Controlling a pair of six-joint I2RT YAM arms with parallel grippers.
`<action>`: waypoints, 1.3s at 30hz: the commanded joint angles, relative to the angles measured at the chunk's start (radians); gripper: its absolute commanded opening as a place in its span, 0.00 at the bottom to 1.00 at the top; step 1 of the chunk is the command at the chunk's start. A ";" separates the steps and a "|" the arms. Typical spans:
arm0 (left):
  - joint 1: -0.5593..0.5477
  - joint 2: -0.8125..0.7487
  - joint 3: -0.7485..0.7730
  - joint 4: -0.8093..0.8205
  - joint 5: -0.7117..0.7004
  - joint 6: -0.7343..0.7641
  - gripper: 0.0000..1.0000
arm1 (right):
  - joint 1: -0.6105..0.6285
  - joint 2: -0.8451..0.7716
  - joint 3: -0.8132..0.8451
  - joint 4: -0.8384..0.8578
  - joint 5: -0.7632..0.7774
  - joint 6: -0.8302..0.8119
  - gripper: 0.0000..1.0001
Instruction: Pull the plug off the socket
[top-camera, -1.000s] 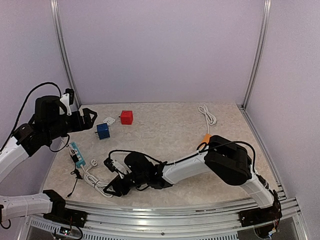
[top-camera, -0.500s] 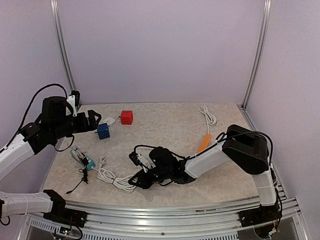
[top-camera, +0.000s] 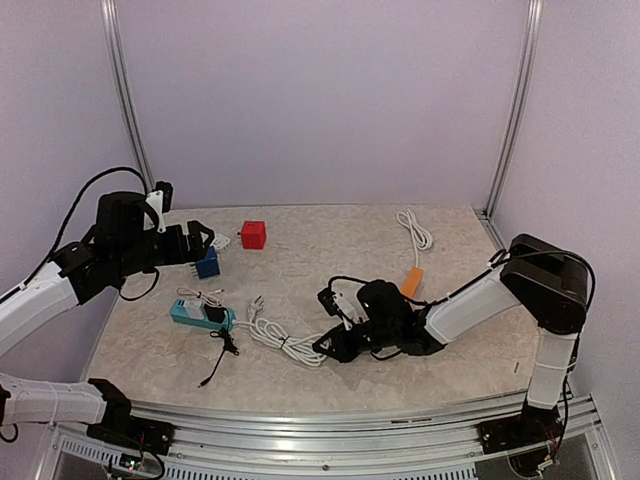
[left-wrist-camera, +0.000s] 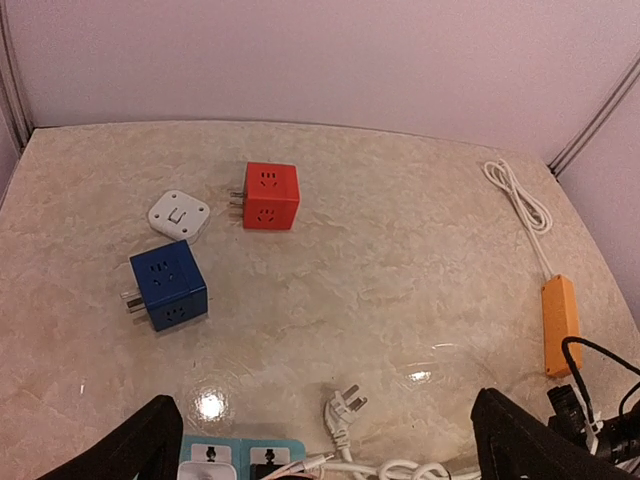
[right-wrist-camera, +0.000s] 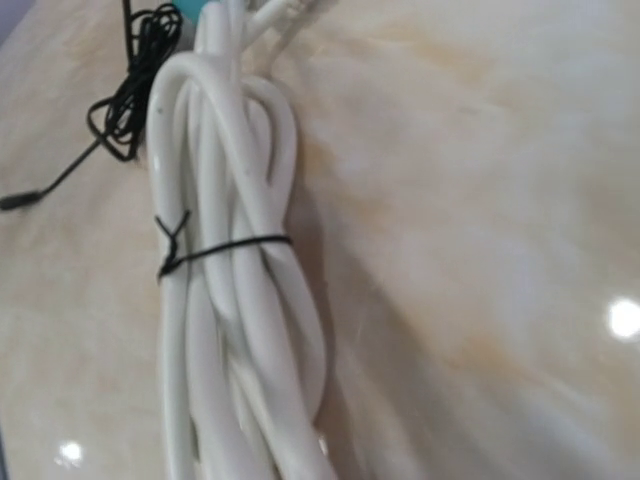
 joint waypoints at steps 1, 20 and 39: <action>-0.010 0.018 0.000 0.037 0.023 0.013 0.99 | -0.046 -0.070 -0.093 -0.077 0.094 -0.035 0.00; -0.062 0.148 -0.055 0.058 0.128 0.062 0.99 | -0.281 -0.389 -0.430 -0.191 0.125 -0.101 0.00; -0.256 0.273 -0.292 0.488 0.007 0.139 0.84 | -0.263 -0.689 -0.574 -0.273 0.060 -0.083 0.00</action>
